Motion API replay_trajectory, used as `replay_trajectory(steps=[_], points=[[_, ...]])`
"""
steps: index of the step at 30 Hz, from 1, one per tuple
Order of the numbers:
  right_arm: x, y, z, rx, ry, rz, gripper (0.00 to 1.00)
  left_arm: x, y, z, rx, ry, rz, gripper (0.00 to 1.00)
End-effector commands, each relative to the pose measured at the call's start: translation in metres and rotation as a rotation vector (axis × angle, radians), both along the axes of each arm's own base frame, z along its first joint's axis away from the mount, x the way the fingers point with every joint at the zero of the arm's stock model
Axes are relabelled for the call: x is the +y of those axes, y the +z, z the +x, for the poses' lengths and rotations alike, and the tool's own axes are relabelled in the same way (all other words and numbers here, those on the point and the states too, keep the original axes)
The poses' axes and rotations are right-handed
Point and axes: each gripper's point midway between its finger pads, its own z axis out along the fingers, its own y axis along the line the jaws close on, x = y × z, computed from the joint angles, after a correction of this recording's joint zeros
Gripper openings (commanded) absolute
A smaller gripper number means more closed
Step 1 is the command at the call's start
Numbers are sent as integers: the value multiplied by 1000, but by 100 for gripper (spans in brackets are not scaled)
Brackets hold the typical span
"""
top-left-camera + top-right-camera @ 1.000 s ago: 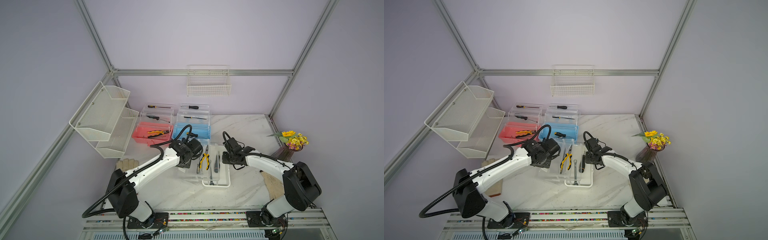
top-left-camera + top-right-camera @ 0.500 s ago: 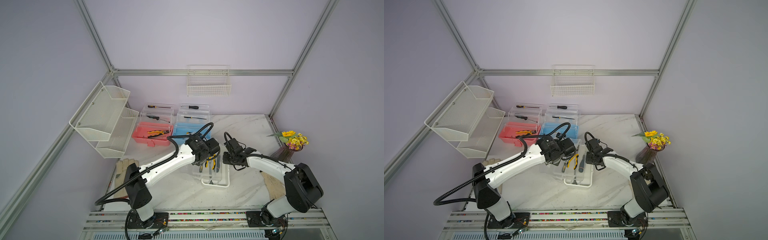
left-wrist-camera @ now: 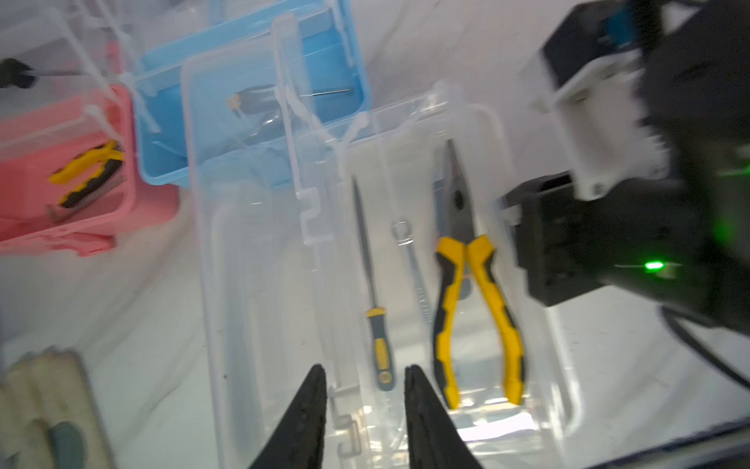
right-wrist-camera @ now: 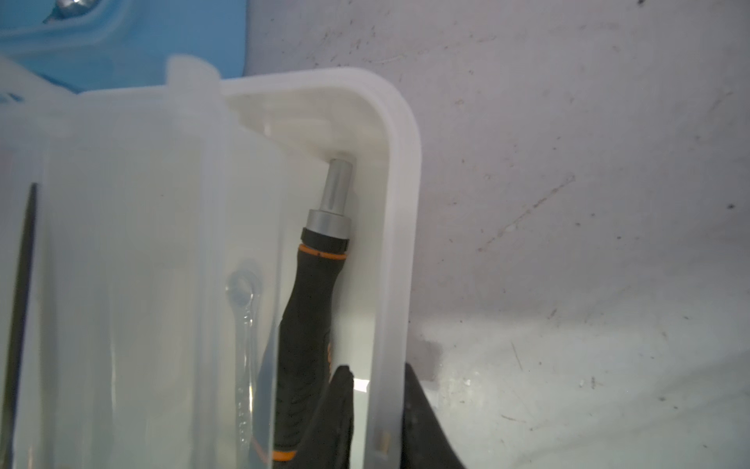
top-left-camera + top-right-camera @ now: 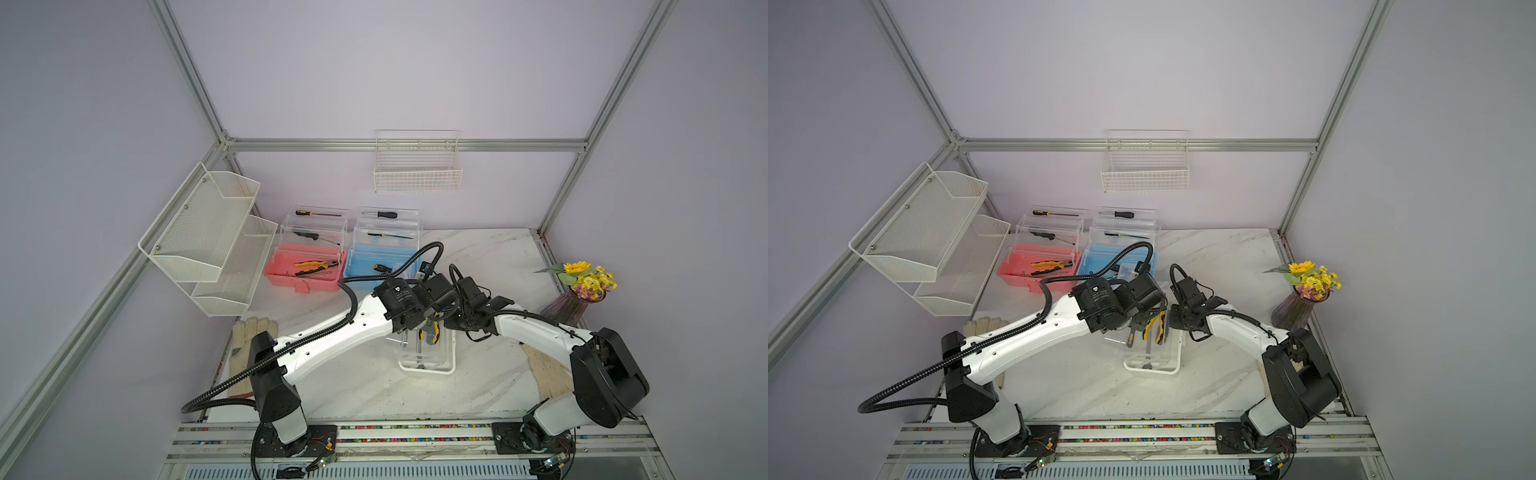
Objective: Close toolboxes
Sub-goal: Close the toolbox lid.
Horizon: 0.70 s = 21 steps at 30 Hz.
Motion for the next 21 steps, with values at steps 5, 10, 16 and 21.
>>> replay_trajectory(steps=[5,10,16,21], points=[[17,18,-4,-26,41,84,29,-41,2,-6,56,-76,-174,50],[5,18,-9,-7,27,26,41,-46,12,-4,29,-84,-218,60],[-13,21,-10,12,19,-8,47,-19,21,8,-35,-23,-196,65],[-25,35,-10,7,18,-17,52,26,9,25,-37,85,-172,85]])
